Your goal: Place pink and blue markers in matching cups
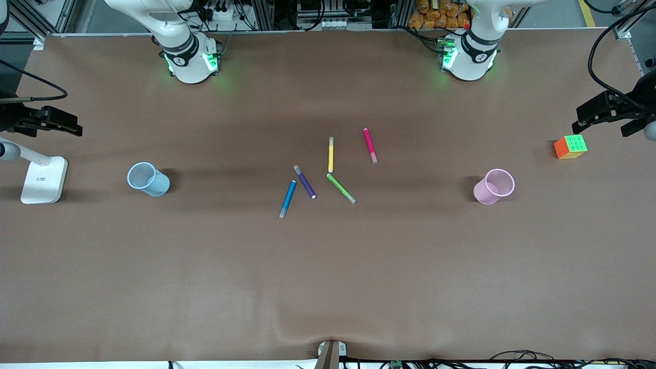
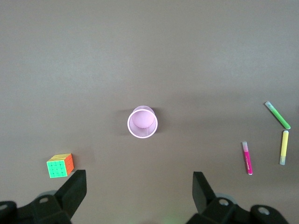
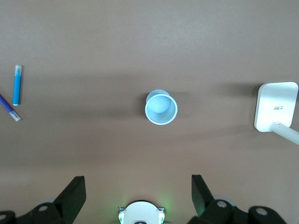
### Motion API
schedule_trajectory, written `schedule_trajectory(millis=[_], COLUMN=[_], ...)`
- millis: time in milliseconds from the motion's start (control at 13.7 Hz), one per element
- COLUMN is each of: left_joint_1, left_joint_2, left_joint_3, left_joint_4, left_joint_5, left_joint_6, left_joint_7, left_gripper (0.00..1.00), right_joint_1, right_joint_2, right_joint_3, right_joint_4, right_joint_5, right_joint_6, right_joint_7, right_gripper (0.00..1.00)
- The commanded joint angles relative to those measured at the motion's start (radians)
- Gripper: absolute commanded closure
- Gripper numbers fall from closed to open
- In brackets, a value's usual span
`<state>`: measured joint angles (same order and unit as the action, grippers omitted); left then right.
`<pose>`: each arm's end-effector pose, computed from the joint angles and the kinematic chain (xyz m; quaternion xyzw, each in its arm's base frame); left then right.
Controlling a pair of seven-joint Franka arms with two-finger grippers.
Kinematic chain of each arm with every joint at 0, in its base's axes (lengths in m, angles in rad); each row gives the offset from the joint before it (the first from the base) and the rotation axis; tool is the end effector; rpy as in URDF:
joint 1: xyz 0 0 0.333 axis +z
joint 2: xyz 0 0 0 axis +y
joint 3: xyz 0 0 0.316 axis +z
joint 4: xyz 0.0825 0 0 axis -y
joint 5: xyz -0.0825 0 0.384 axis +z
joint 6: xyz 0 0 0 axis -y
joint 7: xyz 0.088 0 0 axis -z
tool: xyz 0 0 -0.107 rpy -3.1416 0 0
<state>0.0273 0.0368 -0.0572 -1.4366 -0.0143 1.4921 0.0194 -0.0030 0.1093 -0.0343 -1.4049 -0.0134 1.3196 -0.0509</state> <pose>0.5579 -0.0176 0.6599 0.9996 -0.0252 0.0093 0.0082 0.5604 -0.0214 0.6203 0.9952 0.0057 -0.0974 0.0042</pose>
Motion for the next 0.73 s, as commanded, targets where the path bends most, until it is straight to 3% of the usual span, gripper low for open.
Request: schedule_trajectory(millis=[0, 655], left_joint_1=[0.008, -0.01], left_joint_2=[-0.006, 0.049], left_joint_3=[-0.003, -0.013], left_joint_4=[0.004, -0.01], left_joint_5=[0.007, 0.005], left_joint_6=[-0.013, -0.029], left_joint_7=[0.025, 0.016], left_gripper=[0.0, 0.0], right_joint_1=[0.0, 0.003], right_joint_2=[-0.005, -0.004], right_joint_3=[0.004, 0.004], right_joint_4=[0.01, 0.009], right_joint_5=[-0.019, -0.022], right_joint_6=[-0.013, -0.013], right_joint_7=[-0.003, -0.003], right_gripper=[0.0, 0.0])
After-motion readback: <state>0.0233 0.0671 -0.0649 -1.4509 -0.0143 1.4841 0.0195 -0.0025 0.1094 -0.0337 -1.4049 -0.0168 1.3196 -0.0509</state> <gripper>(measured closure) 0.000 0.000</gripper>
